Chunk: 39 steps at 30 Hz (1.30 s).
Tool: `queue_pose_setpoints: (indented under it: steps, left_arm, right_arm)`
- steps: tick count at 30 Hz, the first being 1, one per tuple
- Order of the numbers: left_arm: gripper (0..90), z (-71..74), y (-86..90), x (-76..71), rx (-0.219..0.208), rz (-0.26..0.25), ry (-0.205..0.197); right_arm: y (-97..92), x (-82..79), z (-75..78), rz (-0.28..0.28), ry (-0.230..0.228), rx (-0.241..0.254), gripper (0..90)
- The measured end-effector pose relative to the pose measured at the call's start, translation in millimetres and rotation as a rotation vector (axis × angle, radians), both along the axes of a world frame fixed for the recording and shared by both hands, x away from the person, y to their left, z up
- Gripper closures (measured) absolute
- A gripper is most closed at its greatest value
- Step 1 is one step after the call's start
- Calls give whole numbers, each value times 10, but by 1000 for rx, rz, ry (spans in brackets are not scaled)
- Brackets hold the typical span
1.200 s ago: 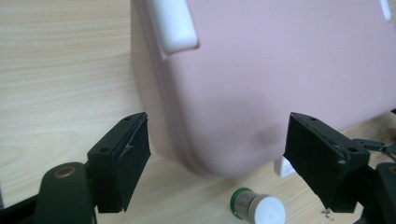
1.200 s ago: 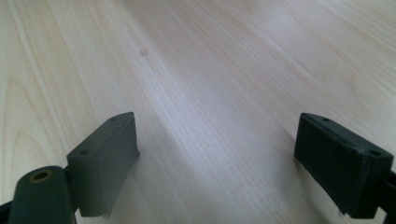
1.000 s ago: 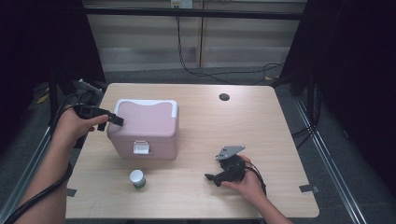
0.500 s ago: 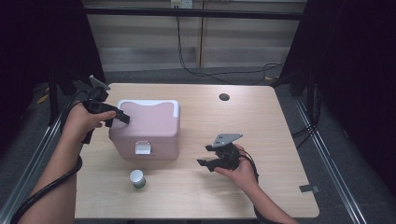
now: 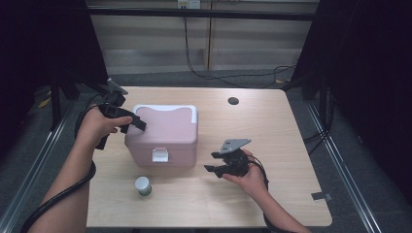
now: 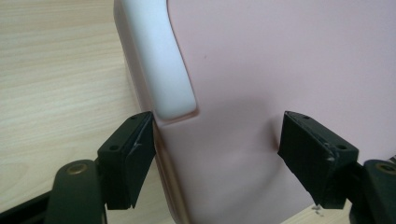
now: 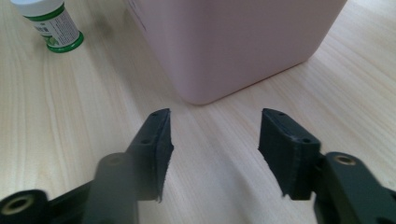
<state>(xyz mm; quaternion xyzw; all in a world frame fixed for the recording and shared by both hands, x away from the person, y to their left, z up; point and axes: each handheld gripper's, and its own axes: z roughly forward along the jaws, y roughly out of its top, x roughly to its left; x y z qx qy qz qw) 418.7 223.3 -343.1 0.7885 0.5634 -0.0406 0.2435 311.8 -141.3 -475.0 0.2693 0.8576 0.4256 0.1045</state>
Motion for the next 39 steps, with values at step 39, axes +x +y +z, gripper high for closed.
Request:
queue_pose_setpoints:
  steps: [39]
  left_arm:
    - [318, 21, -694, -141, -5, -105, 53]
  right_arm:
    - [-448, -63, 47, -50, 8, 1, 735]
